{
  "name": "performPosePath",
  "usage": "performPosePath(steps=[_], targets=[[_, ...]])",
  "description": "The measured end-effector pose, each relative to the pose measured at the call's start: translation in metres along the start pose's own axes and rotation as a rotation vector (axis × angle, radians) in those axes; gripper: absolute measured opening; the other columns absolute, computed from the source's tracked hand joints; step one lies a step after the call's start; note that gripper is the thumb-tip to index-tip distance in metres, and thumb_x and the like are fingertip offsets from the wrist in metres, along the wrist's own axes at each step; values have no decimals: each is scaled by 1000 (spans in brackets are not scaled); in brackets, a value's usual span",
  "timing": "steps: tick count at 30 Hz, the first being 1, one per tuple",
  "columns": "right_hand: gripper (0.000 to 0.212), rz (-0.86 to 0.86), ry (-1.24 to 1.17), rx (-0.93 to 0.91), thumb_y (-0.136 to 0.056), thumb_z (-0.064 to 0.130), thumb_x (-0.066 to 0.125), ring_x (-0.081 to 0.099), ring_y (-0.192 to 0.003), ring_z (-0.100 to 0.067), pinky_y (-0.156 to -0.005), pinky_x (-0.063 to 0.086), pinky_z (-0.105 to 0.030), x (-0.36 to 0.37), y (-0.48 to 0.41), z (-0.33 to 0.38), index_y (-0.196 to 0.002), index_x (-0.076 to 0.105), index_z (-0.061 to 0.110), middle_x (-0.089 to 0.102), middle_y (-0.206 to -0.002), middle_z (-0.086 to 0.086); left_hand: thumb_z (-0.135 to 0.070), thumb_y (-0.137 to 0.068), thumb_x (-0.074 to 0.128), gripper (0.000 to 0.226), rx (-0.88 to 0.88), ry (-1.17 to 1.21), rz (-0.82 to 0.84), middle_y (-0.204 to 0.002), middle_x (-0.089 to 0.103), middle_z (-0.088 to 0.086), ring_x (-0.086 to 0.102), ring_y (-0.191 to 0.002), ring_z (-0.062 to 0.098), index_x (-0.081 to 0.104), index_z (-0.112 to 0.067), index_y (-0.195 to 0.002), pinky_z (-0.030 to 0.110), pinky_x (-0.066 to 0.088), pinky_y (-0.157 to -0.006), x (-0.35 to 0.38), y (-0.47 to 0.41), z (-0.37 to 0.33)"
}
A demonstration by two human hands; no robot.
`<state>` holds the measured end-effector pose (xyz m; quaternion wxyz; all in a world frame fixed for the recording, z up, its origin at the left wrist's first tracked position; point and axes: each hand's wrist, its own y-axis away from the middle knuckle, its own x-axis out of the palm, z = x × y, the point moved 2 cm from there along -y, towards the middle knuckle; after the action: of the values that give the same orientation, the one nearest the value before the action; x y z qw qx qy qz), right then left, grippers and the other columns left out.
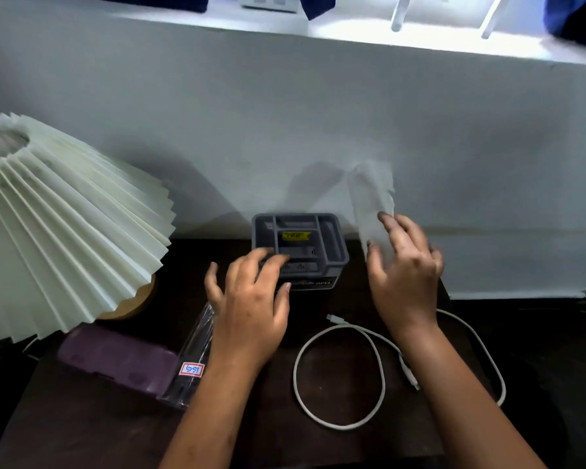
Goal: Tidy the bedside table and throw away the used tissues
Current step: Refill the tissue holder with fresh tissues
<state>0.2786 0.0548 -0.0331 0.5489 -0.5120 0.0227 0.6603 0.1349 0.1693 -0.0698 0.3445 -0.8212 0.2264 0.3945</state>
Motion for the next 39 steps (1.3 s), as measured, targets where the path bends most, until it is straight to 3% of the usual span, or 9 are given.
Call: performPosePath(steps=[2, 6, 10, 15, 19, 24, 32, 34, 39], targets=[[34, -91, -258, 10, -83, 2, 62, 54, -104, -4, -99, 35, -9, -7, -1, 11, -117, 64, 7, 59, -114, -1, -36, -83, 42, 37, 11, 74, -11, -116, 61, -4, 48, -109, 12, 58, -26, -115, 45, 23, -102, -1, 0, -2], [37, 129, -879, 293, -84, -5, 60, 63, -106, -9, -91, 50, -24, -2, 2, 26, -110, 65, 21, 67, -114, 1, -39, -89, 38, 41, -11, 381, 8, -116, 64, -4, 53, -108, 9, 56, -22, -122, 24, 35, -93, -6, -2, -9], [56, 406, -1174, 398, -84, -20, 46, 63, -105, -6, -82, 52, -18, 5, 15, 39, -125, 55, 17, 66, -118, 3, -44, -90, 39, 44, -86, 641, -4, -120, 62, -4, 57, -106, 6, 52, -23, -126, 18, 46, -86, -10, 1, -15], [71, 566, -1048, 360, -78, -25, 36, 61, -98, 4, -80, 51, -16, 10, 20, 40, -123, 58, 26, 65, -115, 14, -25, -85, 57, 39, -245, 750, -45, -118, 61, -6, 67, -84, 11, 52, -32, -122, 33, 57, -73, -6, -2, -10], [72, 642, -1077, 413, -79, -23, 36, 59, -111, 0, -88, 52, -22, 10, 21, 40, -128, 55, 26, 59, -126, 14, 0, -84, 60, 45, -346, 999, 79, -120, 63, 1, 65, -60, 7, 57, -32, -116, 26, 54, -61, -6, -3, -9], [55, 651, -1003, 397, -88, -8, 51, 50, -125, -7, -103, 45, -31, 15, 24, 35, -135, 47, 21, 48, -140, 7, 6, -83, 60, 48, -528, 1236, 220, -98, 72, -17, 71, -75, 21, 57, -27, -118, 38, 58, -74, -1, -4, -8], [71, 645, -684, 248, -74, 2, 51, 37, -134, -3, -112, 35, -35, 17, 22, 29, -132, 45, 43, 40, -146, 10, 1, -78, 66, 51, -523, 1082, 302, -82, 74, -17, 72, -74, 21, 60, -44, -102, 44, 57, -80, 5, -3, -6], [74, 632, -621, 221, -76, -3, 52, 35, -134, -2, -113, 32, -29, 17, 21, 30, -135, 42, 41, 39, -146, 6, -2, -75, 68, 54, -521, 1079, 312, -86, 75, -7, 73, -77, 20, 60, -48, -102, 44, 56, -81, 6, -2, -9], [72, 548, -647, 272, -68, 5, 48, 55, -115, -10, -98, 48, -34, 14, 17, 27, -129, 50, 44, 53, -130, 2, 15, -74, 64, 67, -522, 1301, 372, -122, 60, -14, 71, -87, 24, 55, -37, -115, 36, 57, -76, 2, -3, -20]])
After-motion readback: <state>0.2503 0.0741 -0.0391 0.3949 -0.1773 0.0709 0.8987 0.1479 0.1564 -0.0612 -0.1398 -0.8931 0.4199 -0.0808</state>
